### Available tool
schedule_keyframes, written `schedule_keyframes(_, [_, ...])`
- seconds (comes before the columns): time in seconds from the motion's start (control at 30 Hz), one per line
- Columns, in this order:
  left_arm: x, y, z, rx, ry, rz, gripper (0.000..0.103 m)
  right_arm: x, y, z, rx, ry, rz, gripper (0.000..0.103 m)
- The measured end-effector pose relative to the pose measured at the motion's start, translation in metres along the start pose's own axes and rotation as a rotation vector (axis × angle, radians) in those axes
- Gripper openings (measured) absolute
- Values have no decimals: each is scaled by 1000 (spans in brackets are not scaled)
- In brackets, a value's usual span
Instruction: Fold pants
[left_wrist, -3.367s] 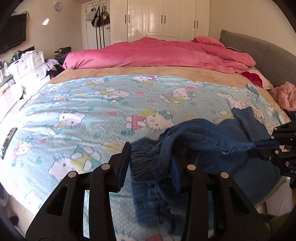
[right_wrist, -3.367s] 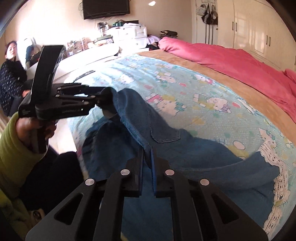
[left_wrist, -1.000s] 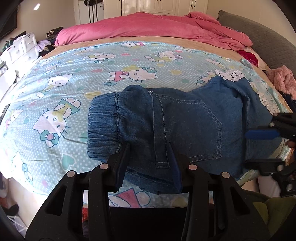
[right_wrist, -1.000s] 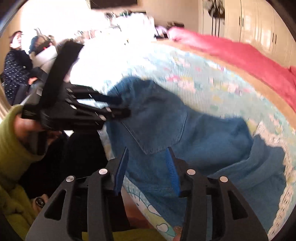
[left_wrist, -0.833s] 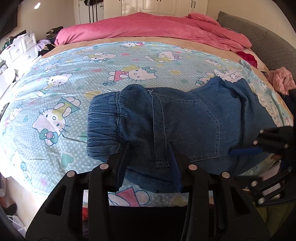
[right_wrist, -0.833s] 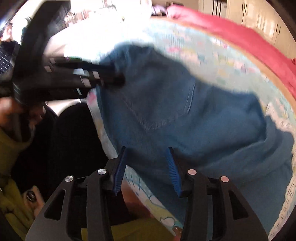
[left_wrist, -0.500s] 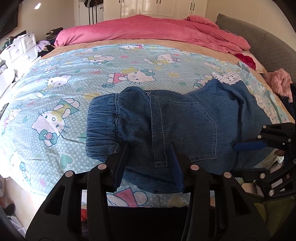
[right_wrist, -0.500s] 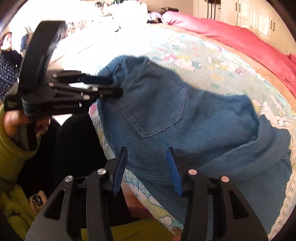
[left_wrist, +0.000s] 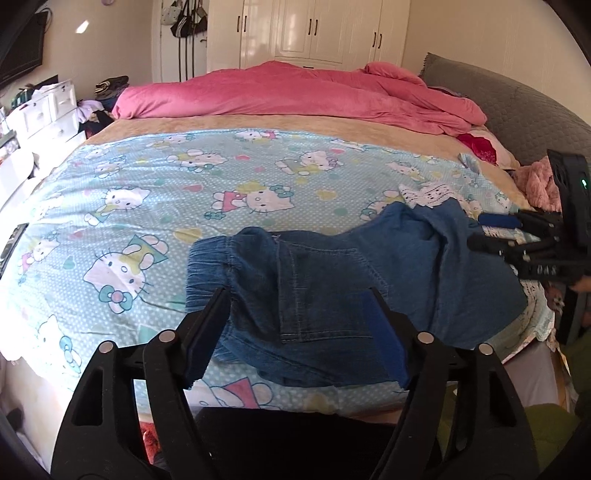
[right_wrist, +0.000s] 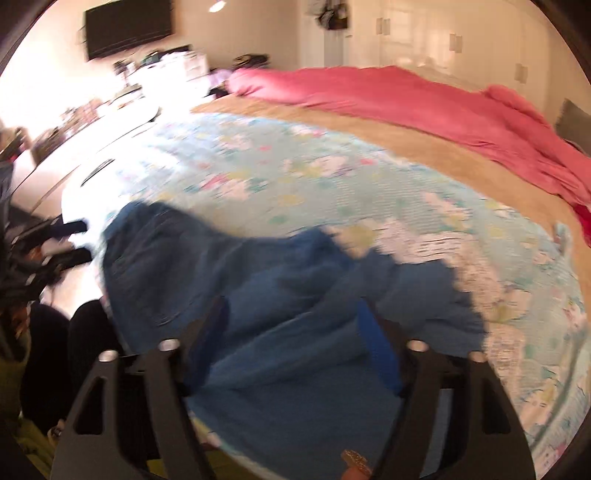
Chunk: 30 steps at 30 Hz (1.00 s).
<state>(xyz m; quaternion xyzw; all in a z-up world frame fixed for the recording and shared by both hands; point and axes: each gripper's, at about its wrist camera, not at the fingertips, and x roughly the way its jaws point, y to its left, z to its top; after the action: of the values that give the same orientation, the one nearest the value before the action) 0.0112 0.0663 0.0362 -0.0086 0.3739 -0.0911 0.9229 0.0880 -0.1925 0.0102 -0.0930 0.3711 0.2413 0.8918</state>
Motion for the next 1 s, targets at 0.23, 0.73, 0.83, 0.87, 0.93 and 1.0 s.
schedule_keyframes(0.23, [11, -29, -1, 37, 32, -70, 71, -2, -38, 11, 69, -26, -82, 75])
schedule_keyframes(0.73, [65, -107, -4, 99, 150, -289, 71, 93, -70, 63, 93, 136, -110, 75])
schedule_keyframes(0.83, [79, -120, -4, 112, 175, -311, 71, 127, -73, 75, 99, 198, -166, 75])
schedule_keyframes(0.87, [83, -122, -4, 114, 182, -314, 71, 136, -75, 77, 101, 212, -176, 75])
schedule_keyframes(0.93, [90, -127, -5, 120, 197, -319, 71, 153, -78, 81, 95, 247, -225, 75])
schedule_keyframes(1.0, [97, -130, -4, 118, 204, -323, 71, 162, -82, 82, 107, 263, -227, 75])
